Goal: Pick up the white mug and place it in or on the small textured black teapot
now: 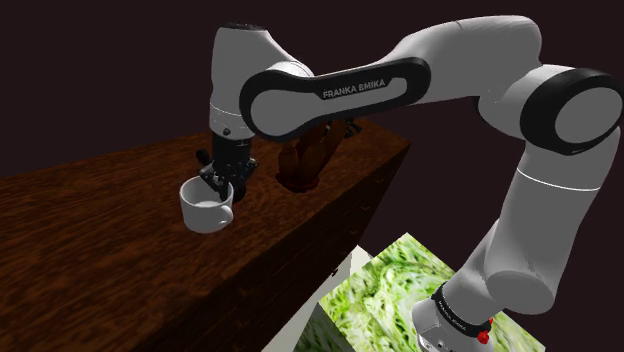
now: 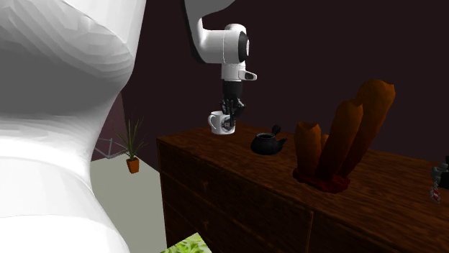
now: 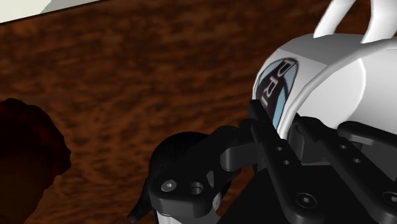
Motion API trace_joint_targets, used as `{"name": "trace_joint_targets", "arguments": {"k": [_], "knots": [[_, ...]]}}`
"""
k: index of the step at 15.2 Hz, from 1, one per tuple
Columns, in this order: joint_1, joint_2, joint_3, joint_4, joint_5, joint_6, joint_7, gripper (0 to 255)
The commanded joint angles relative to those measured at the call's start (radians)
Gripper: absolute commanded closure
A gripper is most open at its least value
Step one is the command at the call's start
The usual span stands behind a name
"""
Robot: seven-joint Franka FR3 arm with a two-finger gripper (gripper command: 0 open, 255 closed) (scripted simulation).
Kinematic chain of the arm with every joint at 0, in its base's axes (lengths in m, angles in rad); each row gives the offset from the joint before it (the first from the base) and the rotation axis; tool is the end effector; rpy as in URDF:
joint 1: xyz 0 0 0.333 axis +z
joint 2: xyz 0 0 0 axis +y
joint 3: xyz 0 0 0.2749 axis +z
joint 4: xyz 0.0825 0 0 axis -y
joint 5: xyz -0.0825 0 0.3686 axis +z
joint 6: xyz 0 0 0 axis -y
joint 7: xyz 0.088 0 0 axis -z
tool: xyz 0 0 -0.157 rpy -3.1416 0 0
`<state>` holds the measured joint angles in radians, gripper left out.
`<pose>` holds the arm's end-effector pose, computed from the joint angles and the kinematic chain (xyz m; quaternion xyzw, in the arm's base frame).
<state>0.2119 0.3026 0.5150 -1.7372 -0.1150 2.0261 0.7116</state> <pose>0.4745 0.3883 0.3413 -0.9994 -0.0215 0.0038 0.0253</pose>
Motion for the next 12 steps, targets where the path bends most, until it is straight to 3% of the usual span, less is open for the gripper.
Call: {"name": "trace_joint_targets", "arguments": {"k": [1,12], "knots": [[-0.003,-0.009,0.002,0.018,0.006,-0.027,-0.005,255],[-0.002,-0.036,0.009,0.133,0.023,-0.165,-0.013,255]]}}
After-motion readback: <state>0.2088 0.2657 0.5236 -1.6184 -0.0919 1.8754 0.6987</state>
